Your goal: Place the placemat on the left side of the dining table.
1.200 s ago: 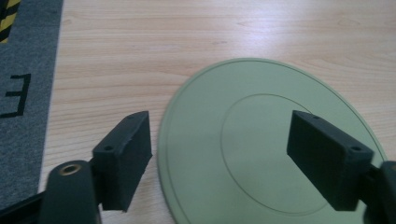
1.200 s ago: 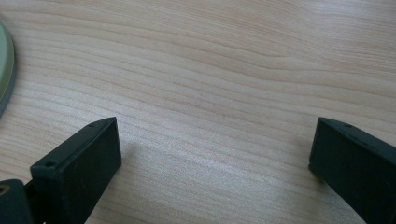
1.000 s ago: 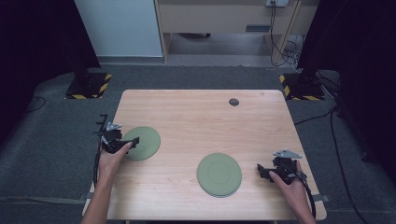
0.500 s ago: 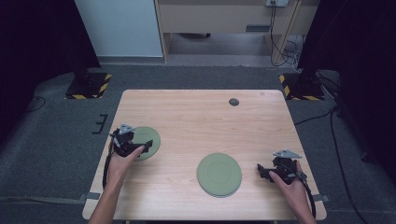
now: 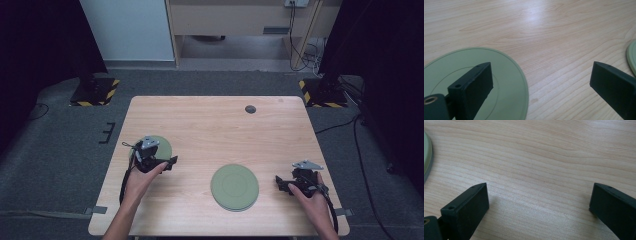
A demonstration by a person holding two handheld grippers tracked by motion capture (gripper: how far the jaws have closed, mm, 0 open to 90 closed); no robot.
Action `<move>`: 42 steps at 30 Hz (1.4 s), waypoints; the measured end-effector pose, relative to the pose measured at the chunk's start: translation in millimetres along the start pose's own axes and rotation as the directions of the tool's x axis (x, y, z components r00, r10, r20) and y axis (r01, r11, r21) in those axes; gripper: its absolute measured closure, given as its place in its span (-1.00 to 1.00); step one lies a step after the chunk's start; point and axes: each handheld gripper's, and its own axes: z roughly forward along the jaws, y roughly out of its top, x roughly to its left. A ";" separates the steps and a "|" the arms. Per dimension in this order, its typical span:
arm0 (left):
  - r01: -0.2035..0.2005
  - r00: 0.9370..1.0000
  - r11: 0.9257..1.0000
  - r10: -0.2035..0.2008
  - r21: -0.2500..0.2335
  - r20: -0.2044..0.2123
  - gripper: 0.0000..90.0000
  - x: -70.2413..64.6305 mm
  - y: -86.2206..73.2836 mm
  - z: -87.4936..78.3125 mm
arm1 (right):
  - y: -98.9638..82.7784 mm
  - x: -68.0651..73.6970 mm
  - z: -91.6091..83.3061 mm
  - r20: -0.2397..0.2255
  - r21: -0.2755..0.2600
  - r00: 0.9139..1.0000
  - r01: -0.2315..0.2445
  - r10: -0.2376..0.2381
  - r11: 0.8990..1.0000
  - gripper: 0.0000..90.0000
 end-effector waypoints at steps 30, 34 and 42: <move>-0.132 0.985 0.989 0.124 0.067 0.116 -0.91 -54.7 -13.8 8.8 | 0.0 0.0 0.0 -0.001 0.000 1.000 0.000 0.000 1.000 -0.94; -0.145 0.983 0.987 0.136 0.073 0.122 -0.91 -58.8 -15.6 9.2 | 0.0 0.0 0.0 -0.001 0.000 1.000 0.000 0.000 1.000 -0.94; -0.174 0.977 0.980 0.159 0.098 0.143 -0.90 -70.6 -23.9 15.2 | 0.0 0.0 0.0 -0.001 0.000 1.000 0.000 0.000 1.000 -0.94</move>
